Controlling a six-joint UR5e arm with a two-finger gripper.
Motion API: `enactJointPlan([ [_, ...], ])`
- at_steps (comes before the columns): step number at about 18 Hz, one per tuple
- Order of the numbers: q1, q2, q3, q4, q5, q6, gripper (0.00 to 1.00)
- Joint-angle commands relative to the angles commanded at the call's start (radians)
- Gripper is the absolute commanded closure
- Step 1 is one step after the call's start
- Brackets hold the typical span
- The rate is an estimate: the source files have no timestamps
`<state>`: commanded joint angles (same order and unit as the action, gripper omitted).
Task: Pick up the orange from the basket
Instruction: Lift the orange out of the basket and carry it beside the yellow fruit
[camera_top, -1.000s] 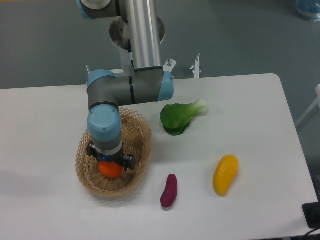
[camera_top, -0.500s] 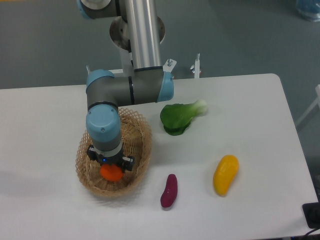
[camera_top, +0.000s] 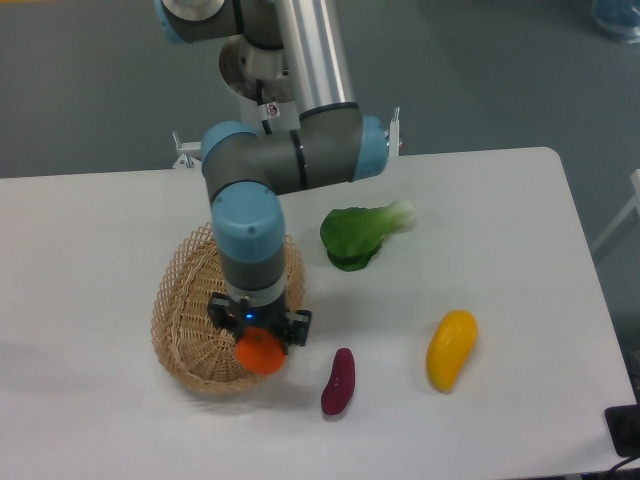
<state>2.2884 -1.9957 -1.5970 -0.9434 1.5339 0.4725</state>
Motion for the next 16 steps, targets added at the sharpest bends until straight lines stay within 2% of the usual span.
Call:
enactJointPlan([
  [5, 0.109, 0.02, 0.011, -0.002, 0.012, 0.107, 0.51],
  [8, 0.178, 0.035, 0.008, -0.005, 0.003, 0.257, 0.51],
  [16, 0.275, 0.026, 0.014, -0.003, 0.009, 0.559, 0.5],
])
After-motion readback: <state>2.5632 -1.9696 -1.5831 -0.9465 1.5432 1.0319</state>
